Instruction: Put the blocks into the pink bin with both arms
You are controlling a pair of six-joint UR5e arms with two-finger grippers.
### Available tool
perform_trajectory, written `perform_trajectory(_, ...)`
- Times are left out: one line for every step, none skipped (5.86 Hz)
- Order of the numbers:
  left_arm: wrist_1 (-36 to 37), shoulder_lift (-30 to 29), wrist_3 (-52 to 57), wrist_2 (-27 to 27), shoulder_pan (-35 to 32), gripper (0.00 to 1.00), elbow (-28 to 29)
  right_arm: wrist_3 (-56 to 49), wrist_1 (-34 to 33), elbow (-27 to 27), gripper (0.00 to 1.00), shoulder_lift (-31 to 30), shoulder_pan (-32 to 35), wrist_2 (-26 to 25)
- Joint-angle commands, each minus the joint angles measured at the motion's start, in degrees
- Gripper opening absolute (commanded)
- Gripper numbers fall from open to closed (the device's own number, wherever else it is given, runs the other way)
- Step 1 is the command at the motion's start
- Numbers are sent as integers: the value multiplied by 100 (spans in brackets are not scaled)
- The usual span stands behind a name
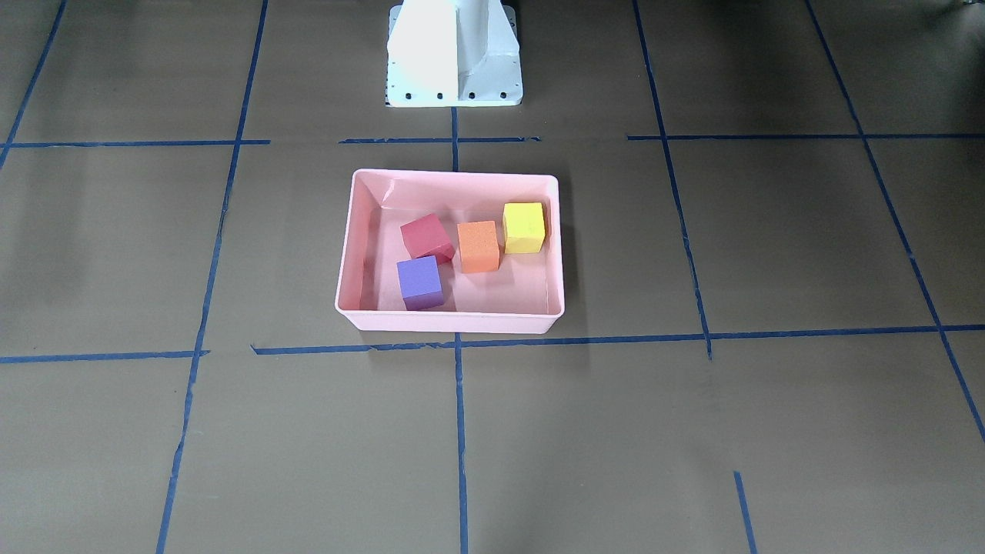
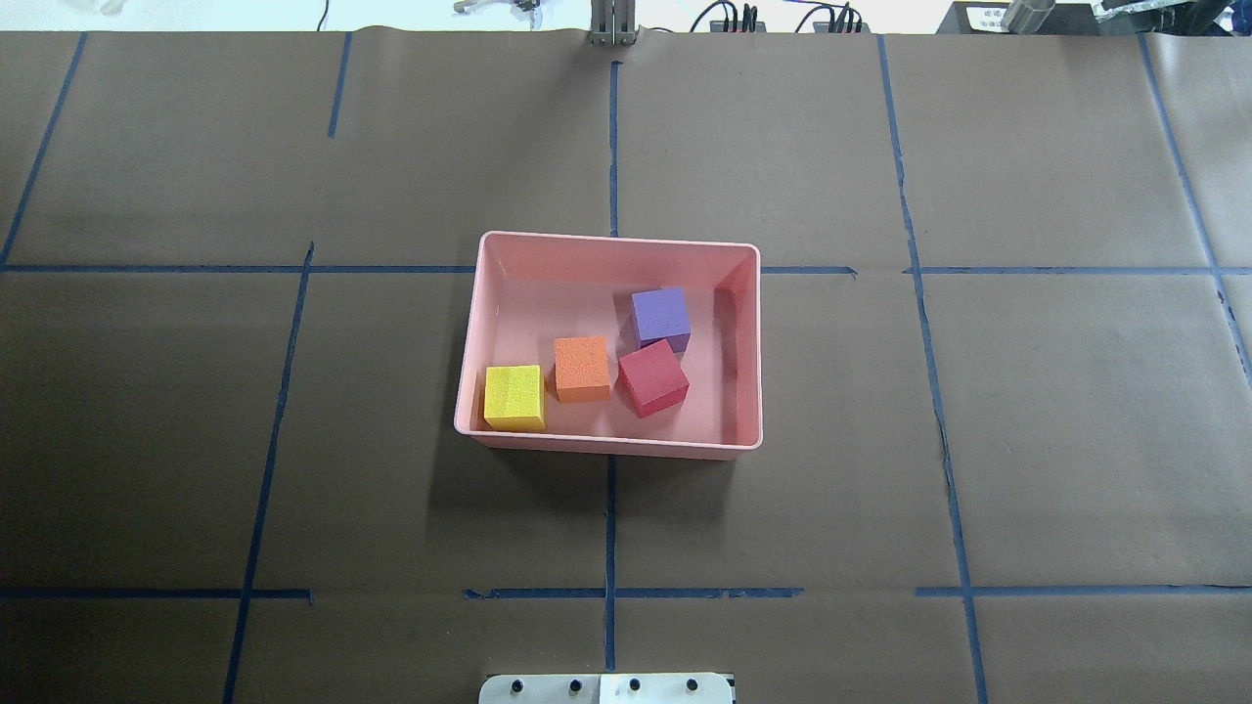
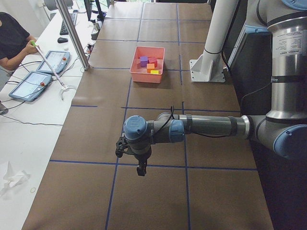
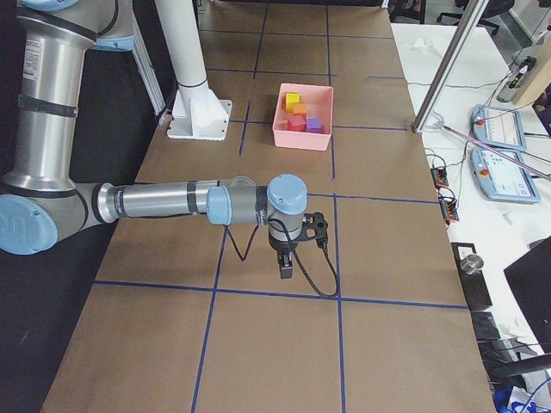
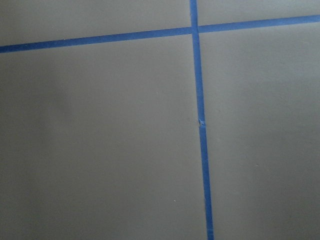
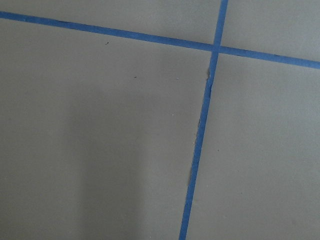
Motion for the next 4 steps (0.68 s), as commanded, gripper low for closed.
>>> perform_trajectory(669, -4, -130, -196, -10, 100, -488, 20, -4, -96, 100, 20, -79, 213)
perform_trajectory(807, 57, -201, -189, -18, 100, -553, 20, 48, -71, 100, 20, -80, 214)
perform_trajectory(799, 49, -184, -189, -10, 100, -440, 3, 49, -114, 100, 12, -80, 206)
perform_trajectory(791, 66, -167, -250, -18, 100, -500, 11, 40, -123, 100, 11, -88, 197)
